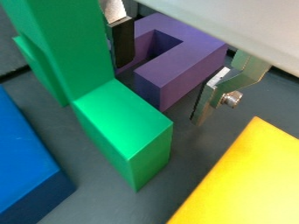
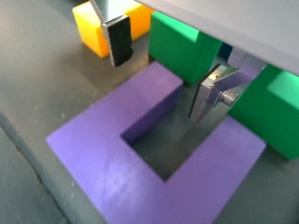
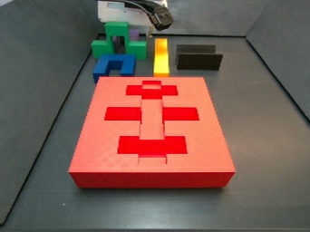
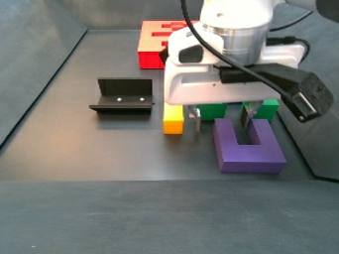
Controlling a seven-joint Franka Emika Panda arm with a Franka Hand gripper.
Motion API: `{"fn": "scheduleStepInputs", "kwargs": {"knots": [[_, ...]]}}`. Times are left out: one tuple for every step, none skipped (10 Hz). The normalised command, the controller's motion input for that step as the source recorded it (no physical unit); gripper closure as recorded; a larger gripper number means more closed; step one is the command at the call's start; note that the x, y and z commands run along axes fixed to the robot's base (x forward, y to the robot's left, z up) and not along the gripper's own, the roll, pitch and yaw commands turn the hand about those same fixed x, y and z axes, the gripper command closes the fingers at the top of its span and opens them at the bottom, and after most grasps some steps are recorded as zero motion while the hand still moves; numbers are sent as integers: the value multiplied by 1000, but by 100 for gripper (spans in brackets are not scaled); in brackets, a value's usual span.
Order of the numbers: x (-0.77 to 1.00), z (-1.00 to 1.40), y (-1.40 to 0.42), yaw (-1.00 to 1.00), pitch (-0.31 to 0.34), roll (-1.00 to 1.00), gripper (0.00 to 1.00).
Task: Pick up the purple object. Move up. Place the purple object on the fixture. Regrasp the purple object. Move to above the board. Insert the purple object.
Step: Pick up the purple object.
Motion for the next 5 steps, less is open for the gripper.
{"fn": "scheduleStepInputs", "kwargs": {"knots": [[0,-26,0,0,0,0,0],[0,-100,-103,0,0,31,0],[0,-69,0,0,0,0,0],[0,0,0,0,0,0,0],[0,0,0,0,0,0,100]]}}
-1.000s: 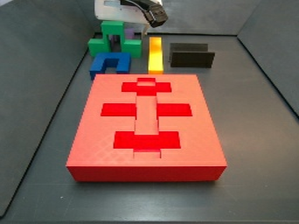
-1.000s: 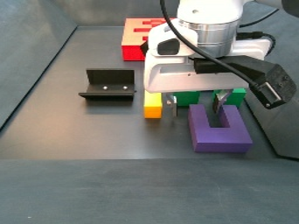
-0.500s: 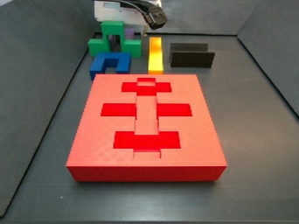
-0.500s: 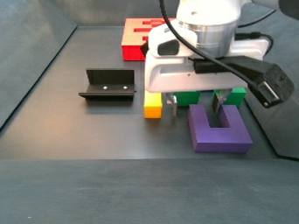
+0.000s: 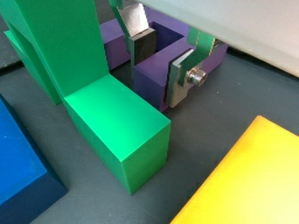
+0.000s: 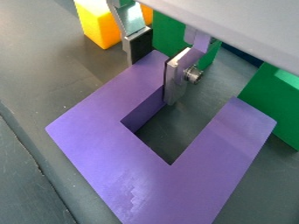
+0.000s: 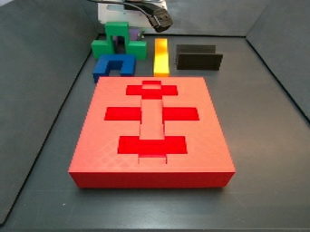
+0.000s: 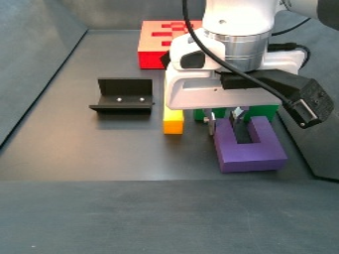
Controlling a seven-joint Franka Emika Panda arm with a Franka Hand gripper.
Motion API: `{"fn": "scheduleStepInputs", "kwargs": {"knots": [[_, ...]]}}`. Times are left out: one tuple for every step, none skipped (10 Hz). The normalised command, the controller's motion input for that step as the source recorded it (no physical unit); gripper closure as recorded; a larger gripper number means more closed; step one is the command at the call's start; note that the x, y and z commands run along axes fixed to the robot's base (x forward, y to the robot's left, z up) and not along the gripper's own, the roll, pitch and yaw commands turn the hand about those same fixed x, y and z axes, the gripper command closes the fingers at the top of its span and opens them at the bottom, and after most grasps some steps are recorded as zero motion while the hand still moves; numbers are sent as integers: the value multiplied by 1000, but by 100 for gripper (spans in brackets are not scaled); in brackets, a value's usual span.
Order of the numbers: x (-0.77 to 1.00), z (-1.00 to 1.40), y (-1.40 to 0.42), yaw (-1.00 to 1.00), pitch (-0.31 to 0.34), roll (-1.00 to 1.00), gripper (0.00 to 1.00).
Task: Pick up the purple object. Move up. Place the purple object on the fixture. Regrasp the purple object. Move to above the board. Insert the purple object.
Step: Pick up the purple object.
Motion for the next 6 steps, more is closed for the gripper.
{"fn": "scheduleStepInputs", "kwargs": {"knots": [[0,0,0,0,0,0,100],[0,0,0,0,0,0,100],[0,0,0,0,0,0,100],[0,0,0,0,0,0,100],[0,0,0,0,0,0,100],[0,0,0,0,0,0,100]]}}
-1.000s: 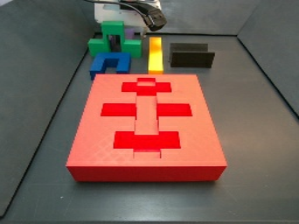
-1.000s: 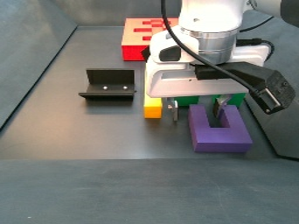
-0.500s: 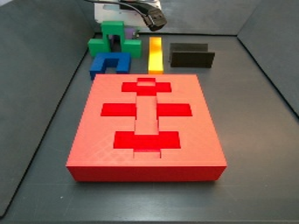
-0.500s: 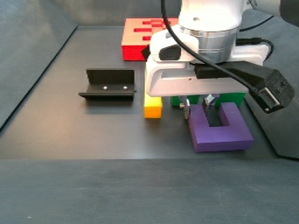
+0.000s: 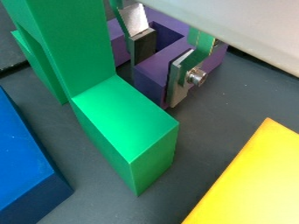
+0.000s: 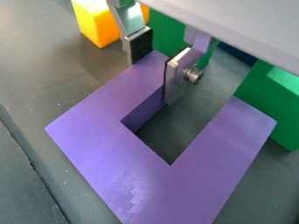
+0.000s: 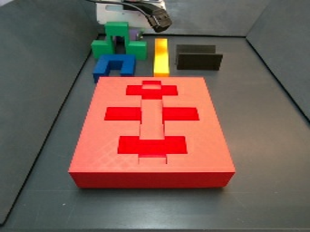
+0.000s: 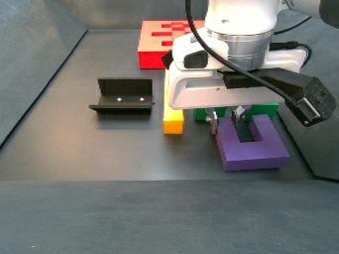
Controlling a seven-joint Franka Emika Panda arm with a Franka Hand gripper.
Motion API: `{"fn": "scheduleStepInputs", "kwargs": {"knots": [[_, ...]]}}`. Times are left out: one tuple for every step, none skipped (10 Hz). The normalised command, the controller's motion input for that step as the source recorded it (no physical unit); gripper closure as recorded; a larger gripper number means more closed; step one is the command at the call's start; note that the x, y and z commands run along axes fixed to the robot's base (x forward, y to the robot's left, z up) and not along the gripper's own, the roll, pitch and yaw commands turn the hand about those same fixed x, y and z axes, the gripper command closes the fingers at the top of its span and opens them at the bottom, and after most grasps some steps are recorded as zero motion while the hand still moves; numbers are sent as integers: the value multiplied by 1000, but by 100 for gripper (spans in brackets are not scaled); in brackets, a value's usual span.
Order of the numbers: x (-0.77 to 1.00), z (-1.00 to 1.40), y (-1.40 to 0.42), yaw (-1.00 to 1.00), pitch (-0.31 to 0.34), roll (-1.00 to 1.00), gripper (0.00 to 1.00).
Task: Pick up the purple object. Move up. Place the purple object on the fixture. Regrasp the purple object. Move to above the board. Insert the purple object.
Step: Pick up the purple object, then move up, then place the purple object on the fixture.
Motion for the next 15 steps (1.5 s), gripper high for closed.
{"fn": "scheduleStepInputs", "kwargs": {"knots": [[0,0,0,0,0,0,100],[0,0,0,0,0,0,100],[0,0,0,0,0,0,100],[0,0,0,0,0,0,100],[0,0,0,0,0,0,100],[0,0,0,0,0,0,100],[0,0,0,0,0,0,100],[0,0,0,0,0,0,100],[0,0,0,0,0,0,100],[0,833,0,0,0,0,100],[44,836,-25,14,-10,1,100],[-10,537,-16,10,27,23,100],[1,333,-8,9,19,43,100],[-3,-46,0,0,0,0,100],[0,114,0,-26,0,-257,100]]}}
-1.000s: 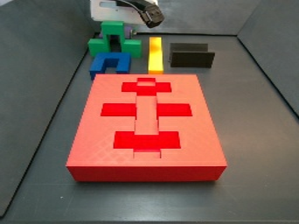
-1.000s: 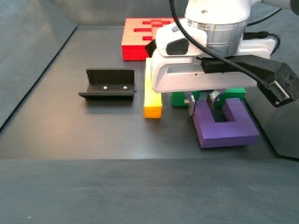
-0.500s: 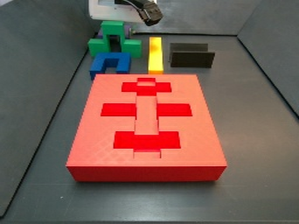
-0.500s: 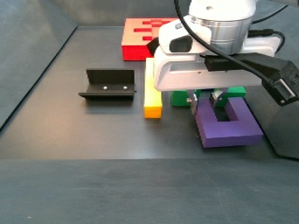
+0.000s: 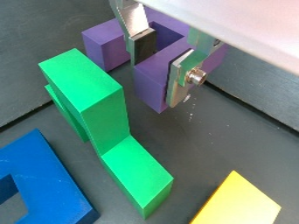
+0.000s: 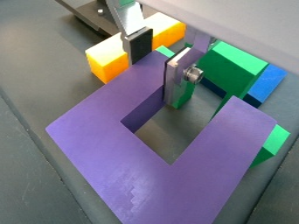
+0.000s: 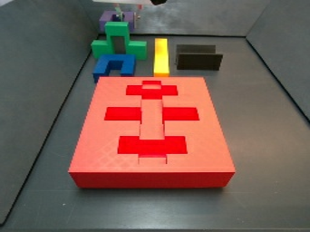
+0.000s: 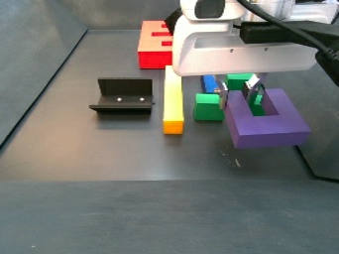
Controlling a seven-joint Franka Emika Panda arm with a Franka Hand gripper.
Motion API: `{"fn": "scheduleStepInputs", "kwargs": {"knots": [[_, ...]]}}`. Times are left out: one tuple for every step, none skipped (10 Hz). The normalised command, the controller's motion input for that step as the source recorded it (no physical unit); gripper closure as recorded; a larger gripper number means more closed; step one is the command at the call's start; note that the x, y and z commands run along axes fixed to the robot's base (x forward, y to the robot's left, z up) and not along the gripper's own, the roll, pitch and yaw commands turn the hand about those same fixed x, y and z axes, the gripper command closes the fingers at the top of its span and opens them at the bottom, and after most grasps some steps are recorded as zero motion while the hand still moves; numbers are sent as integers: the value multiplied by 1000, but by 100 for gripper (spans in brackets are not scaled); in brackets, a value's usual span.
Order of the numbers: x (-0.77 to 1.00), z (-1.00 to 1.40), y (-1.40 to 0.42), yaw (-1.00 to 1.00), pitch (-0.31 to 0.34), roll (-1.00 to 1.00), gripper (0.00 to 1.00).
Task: Pick up the purple object. Move up. Place the purple object on the fixture. Regrasp the purple object. Move to above the board. Insert the purple object.
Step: Place the purple object on the fixture.
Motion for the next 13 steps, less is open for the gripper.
{"fn": "scheduleStepInputs", "kwargs": {"knots": [[503,831,0,-97,89,-520,100],[734,903,0,-231,77,-651,100],[806,871,0,-323,66,-697,100],[834,837,0,-349,49,-731,100],[840,820,0,-349,49,-726,100],[883,689,0,-314,37,-617,100],[963,414,0,-229,9,-566,100],[894,149,0,-243,-11,-606,100],[900,83,0,-231,-51,-614,100],[900,0,-20,-220,-123,-586,100],[946,0,-57,-177,-109,-511,100],[1000,-17,-103,-129,-54,-420,100],[1000,-89,-157,-69,0,-334,100]]}}
